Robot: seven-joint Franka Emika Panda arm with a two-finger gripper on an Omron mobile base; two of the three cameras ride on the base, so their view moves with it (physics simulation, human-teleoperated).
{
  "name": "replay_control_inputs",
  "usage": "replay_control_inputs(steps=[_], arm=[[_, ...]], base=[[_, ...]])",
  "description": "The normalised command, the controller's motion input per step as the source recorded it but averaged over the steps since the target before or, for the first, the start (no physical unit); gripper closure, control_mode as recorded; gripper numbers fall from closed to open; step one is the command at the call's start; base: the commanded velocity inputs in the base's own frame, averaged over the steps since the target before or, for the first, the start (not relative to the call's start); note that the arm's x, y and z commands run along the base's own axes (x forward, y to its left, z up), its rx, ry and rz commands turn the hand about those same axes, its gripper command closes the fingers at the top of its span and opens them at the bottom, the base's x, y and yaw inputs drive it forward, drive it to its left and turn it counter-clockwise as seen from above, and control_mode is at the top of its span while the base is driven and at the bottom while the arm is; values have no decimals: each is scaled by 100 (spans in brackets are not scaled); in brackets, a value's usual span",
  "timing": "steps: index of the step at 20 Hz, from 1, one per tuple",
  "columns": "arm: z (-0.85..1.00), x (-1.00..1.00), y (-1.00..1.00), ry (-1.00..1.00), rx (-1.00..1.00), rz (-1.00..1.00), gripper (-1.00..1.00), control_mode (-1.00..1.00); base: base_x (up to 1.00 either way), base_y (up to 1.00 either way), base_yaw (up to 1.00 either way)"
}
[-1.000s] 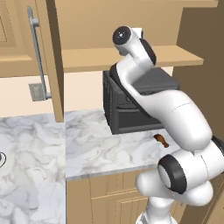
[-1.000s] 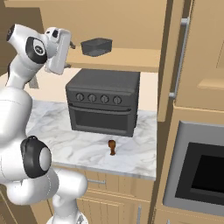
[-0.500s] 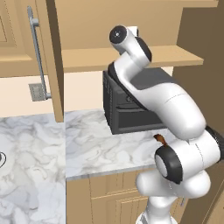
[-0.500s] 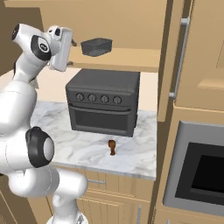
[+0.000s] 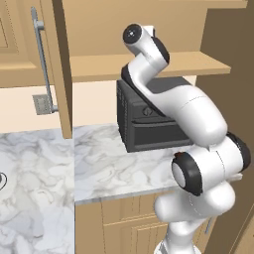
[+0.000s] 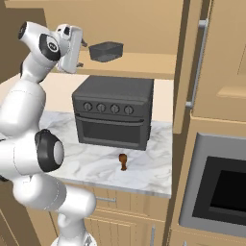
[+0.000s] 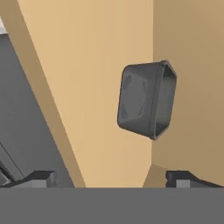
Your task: Retrieve the tupperware from the cabinet, then place the raw meat into the tupperware to avoid contamination.
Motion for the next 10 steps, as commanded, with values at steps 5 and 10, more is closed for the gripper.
replay_control_inputs(steps=[5,10], arm=[[0,20,0,0,0,0,-100,-100],[0,23,-6,0,1,0,-100,-100]], base=[[0,0,0],[0,0,0]])
